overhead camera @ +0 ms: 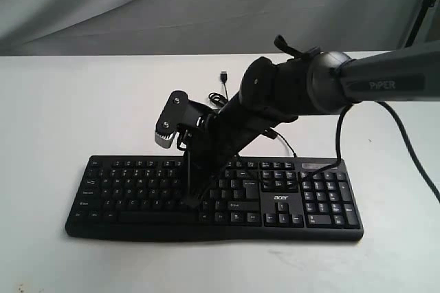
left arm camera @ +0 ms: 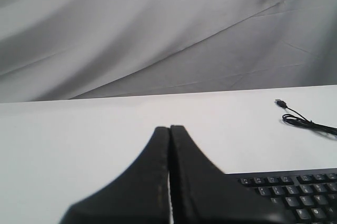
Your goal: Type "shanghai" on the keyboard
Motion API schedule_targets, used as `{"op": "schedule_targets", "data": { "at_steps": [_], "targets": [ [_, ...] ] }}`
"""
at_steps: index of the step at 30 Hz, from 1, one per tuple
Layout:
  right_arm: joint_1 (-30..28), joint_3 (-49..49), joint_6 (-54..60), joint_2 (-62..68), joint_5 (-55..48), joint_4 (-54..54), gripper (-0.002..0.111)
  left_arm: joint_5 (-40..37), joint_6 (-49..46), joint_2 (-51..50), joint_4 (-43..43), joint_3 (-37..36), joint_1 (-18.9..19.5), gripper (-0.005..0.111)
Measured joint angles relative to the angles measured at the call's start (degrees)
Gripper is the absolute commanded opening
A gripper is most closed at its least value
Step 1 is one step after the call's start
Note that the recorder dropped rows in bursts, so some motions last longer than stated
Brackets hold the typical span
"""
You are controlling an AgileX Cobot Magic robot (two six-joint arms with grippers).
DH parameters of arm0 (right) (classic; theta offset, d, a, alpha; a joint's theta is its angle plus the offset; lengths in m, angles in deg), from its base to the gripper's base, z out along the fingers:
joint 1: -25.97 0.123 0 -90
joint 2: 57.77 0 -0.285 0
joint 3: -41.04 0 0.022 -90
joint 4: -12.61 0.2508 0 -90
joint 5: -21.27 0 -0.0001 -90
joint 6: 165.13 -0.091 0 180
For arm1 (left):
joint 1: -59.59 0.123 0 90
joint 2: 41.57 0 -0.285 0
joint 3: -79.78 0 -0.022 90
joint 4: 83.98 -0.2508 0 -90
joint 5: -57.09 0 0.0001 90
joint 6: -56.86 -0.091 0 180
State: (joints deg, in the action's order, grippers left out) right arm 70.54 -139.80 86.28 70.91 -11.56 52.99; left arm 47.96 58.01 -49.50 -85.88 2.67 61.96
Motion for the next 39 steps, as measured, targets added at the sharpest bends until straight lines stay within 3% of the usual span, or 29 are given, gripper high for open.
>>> {"op": "schedule_targets", "data": {
  "at_steps": [28,39],
  "targets": [
    [0.0,0.0,2.13,-1.84,0.6,0.88,0.0,0.0,0.0,0.0,0.0,0.0,0.0,0.0],
    [-2.79,0.0,-4.09,-12.81,-5.05,-12.23,0.0,0.0,0.0,0.0,0.0,0.0,0.0,0.0]
  ]
}}
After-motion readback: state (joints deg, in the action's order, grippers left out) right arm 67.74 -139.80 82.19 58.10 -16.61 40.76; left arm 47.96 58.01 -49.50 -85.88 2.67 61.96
